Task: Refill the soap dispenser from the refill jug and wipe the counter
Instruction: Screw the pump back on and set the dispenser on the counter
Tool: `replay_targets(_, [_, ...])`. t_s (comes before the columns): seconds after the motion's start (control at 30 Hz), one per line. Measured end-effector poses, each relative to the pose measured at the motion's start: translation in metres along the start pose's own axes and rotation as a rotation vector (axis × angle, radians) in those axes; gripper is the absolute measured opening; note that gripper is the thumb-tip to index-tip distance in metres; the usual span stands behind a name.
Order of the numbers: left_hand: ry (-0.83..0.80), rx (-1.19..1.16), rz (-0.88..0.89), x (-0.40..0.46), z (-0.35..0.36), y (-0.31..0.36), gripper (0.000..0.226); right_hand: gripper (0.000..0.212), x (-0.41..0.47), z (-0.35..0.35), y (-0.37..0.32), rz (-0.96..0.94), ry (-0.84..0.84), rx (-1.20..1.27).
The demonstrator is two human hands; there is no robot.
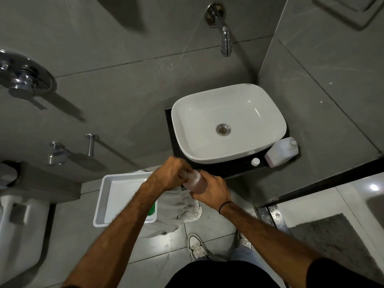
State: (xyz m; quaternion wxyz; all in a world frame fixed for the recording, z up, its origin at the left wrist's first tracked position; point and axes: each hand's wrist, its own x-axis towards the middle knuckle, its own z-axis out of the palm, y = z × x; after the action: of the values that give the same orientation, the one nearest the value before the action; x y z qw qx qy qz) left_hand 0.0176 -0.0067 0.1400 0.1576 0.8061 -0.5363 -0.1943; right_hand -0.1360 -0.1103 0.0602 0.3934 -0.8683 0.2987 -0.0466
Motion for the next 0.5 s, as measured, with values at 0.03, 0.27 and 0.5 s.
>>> replay_targets(0.03, [-0.003, 0.000, 0.013, 0.0001, 0.0005, 0.0002, 0.031, 0.071, 0.0001, -0.0004, -0.0002, 0.004, -0.005, -0.003])
replay_targets(0.27, [-0.029, 0.005, 0.010, 0.0009, -0.0005, -0.0003, 0.035, 0.071, -0.0011, -0.0015, -0.0008, 0.009, 0.010, -0.009])
replay_targets(0.5, [-0.048, -0.050, -0.044, -0.0021, -0.0089, -0.0034, 0.039, 0.071, -0.0023, -0.0003, -0.0013, -0.020, 0.022, -0.008])
